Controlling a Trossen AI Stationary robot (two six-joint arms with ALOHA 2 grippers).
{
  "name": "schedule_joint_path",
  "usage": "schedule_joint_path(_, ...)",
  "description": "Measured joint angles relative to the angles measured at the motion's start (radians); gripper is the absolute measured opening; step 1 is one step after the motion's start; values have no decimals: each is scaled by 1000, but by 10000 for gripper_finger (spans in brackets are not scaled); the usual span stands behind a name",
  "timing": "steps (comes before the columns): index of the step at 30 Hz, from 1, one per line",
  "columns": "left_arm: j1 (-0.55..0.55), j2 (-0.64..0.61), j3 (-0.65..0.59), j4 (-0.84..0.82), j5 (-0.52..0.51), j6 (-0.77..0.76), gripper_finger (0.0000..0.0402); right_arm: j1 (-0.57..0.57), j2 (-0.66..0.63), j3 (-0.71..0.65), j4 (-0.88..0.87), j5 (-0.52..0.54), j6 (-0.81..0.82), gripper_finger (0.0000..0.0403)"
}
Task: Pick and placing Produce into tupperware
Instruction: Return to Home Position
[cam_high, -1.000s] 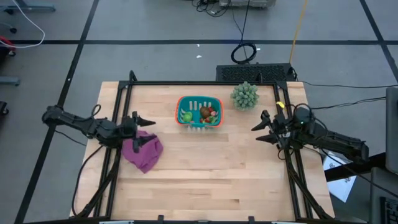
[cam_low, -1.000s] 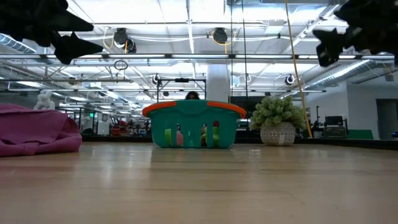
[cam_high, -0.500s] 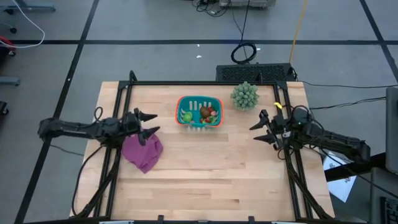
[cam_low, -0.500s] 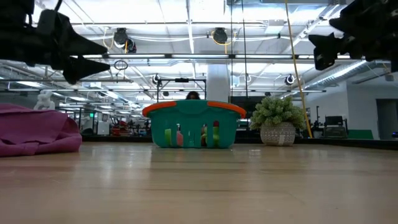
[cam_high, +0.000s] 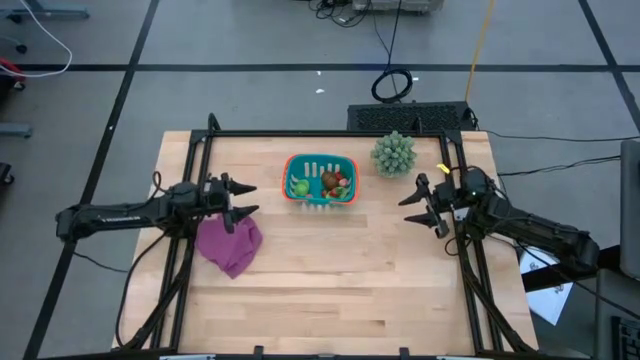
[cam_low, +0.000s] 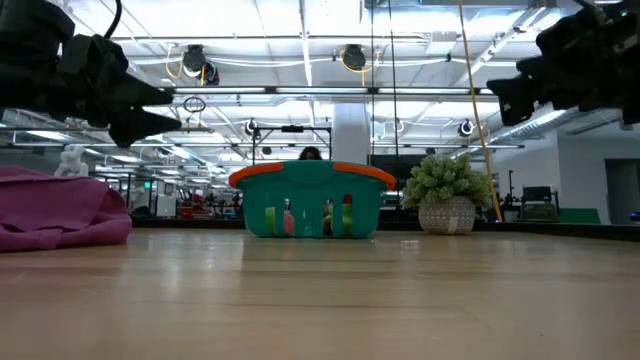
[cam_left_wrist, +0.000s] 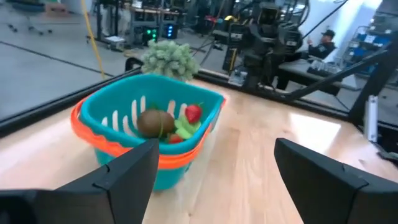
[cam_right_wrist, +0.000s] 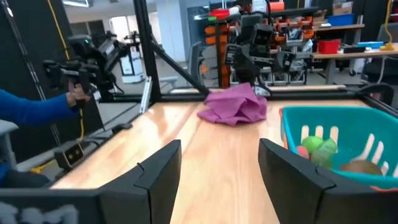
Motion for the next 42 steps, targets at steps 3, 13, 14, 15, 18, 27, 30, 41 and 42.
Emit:
schedule_joint_path(3, -24, 13, -15, 11, -63, 4, 324, 0, 1, -41, 50, 7, -18, 203)
schedule_joint_path(13, -37, 22, -14, 67, -129, -51, 324, 0, 0, -99, 134, 4, -24, 203)
schedule_joint_path(14, -36, 22, -14, 61, -128, -78, 324, 0, 0, -100, 140, 3, -28, 203)
schedule_joint_path(15, -36, 22, -14, 56, -128, -114, 324, 0, 0, -100, 139, 3, -23, 203)
schedule_joint_path(18, -36, 22, -14, 48, -123, -200, 324, 0, 0, -101, 138, 3, 66, 203)
schedule_joint_path(27, -36, 22, -14, 49, -123, -225, 324, 0, 1, -102, 137, 3, 210, 203)
schedule_joint_path(30, -36, 22, -14, 49, -123, -223, 324, 0, 1, -103, 136, 3, 207, 203)
schedule_joint_path(41, -37, 22, -14, 49, -123, -222, 324, 0, 1, -103, 136, 3, 204, 203)
schedule_joint_path(42, -37, 22, -14, 49, -123, -223, 324, 0, 1, -103, 136, 3, 204, 203)
